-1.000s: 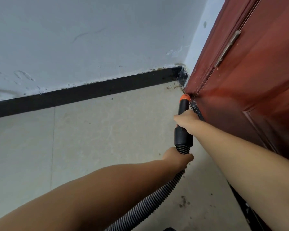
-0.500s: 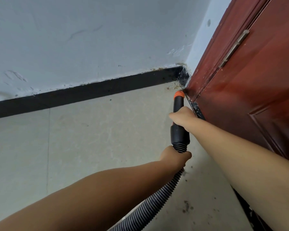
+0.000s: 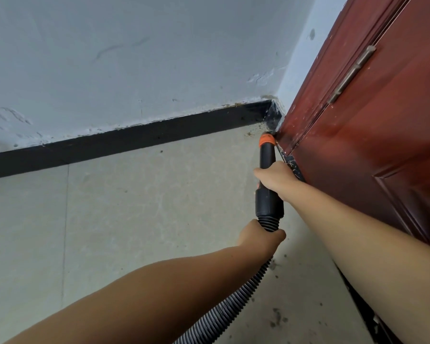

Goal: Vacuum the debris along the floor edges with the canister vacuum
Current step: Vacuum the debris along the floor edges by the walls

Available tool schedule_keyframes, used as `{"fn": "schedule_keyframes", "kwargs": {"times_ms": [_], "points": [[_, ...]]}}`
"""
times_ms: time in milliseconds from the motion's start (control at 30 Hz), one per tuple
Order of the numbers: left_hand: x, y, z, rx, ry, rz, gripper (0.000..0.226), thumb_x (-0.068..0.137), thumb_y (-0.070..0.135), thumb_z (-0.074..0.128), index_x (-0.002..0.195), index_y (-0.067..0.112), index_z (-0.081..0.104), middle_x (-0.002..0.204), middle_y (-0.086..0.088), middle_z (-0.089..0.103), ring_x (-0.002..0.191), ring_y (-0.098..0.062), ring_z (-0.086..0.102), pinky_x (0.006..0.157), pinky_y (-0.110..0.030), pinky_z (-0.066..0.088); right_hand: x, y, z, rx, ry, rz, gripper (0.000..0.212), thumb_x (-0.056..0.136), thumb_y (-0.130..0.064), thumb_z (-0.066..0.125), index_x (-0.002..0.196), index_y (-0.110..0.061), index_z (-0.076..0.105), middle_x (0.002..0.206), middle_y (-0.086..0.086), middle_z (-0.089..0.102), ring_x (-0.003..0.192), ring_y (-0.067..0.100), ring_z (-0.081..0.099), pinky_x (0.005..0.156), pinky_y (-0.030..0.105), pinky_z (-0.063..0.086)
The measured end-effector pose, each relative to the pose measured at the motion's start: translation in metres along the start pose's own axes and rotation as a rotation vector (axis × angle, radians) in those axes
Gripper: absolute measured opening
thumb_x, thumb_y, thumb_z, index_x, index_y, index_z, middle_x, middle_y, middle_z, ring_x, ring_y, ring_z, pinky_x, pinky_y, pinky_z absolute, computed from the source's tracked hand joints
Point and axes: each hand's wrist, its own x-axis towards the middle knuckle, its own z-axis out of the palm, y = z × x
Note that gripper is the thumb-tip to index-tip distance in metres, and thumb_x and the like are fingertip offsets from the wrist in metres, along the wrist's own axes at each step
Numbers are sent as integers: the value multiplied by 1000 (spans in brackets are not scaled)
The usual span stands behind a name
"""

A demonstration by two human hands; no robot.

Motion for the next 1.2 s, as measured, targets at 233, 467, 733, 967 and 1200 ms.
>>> {"fn": "schedule_keyframes", "kwargs": {"times_ms": [233, 467, 733, 967, 1200], "points": [[11, 7, -3, 4, -1, 4, 14, 77, 19, 60, 77, 15, 47, 64, -5, 52, 51, -20, 51, 57, -28, 47, 10, -6, -1, 35, -2, -14, 29, 82, -22, 59, 105, -6, 55, 86, 12, 68, 79, 31, 68, 77, 40, 57], [28, 25, -10, -20, 20, 18, 17, 79, 20, 63, 77, 15, 46, 68, -6, 52, 61, -24, 52, 63, -34, 48, 29, -24, -7, 160, -52, -3, 20, 82, -16, 60, 96, -7, 49, 94, 18, 66, 91, 40, 68, 86, 53, 55], [30, 24, -16, -67, 16, -12, 19, 79, 22, 65, 77, 13, 49, 67, -5, 52, 57, -23, 50, 61, -31, 45, 28, -23, -11, 355, -128, 75, 17, 87, -10, 60, 99, -5, 48, 70, 11, 60, 54, 25, 64, 56, 34, 56], [15, 11, -21, -80, 46, -36, 17, 78, 20, 61, 81, 10, 48, 68, -6, 51, 55, -22, 52, 57, -28, 47, 9, -26, 2, 363, -240, 82, 9, 86, -8, 60, 86, -5, 51, 65, 10, 59, 41, 20, 61, 42, 25, 51], [3, 12, -30, -106, 35, -34, 19, 80, 21, 61, 88, 8, 49, 70, -8, 53, 52, -22, 53, 58, -28, 48, -1, -39, 11, 306, -265, 61, 12, 84, -6, 60, 91, -6, 50, 66, 10, 59, 41, 20, 61, 43, 27, 51]]}}
